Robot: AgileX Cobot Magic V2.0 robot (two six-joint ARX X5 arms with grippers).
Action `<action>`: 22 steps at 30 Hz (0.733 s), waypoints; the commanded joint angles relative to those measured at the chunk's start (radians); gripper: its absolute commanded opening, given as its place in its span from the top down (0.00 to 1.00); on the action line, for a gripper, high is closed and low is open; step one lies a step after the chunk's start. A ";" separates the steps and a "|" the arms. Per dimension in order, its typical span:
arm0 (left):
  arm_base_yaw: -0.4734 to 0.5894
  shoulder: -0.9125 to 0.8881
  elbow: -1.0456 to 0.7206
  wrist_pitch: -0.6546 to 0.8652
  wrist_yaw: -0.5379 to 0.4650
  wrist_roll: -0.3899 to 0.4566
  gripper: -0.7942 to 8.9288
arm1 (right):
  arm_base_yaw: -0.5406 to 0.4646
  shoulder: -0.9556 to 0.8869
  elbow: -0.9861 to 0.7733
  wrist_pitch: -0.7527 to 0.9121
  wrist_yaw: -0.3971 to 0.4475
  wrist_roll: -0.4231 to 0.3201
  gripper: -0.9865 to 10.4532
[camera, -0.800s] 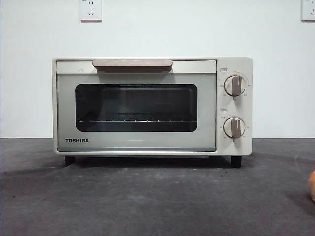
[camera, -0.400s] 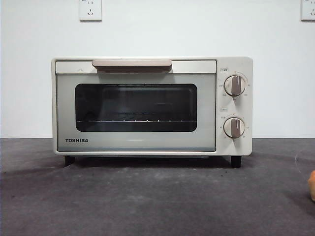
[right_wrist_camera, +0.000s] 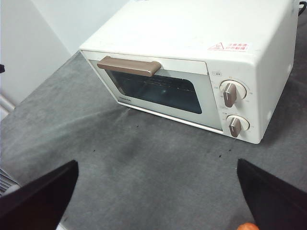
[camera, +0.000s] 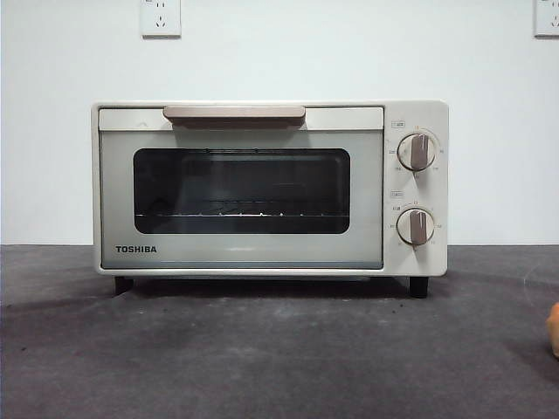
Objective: The left arm flap open the oven, the right arm pick bread and place it into oven, the left arm flap close the oven
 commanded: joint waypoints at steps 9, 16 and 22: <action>-0.005 0.005 0.025 0.016 0.002 0.017 0.44 | 0.003 0.060 0.019 -0.089 0.008 0.047 0.43; -0.005 0.005 0.025 0.016 0.002 0.017 0.44 | 0.005 0.227 0.018 -0.235 0.090 0.039 0.43; -0.005 0.005 0.025 0.015 0.002 0.017 0.44 | 0.035 0.374 -0.003 -0.279 0.238 0.020 0.43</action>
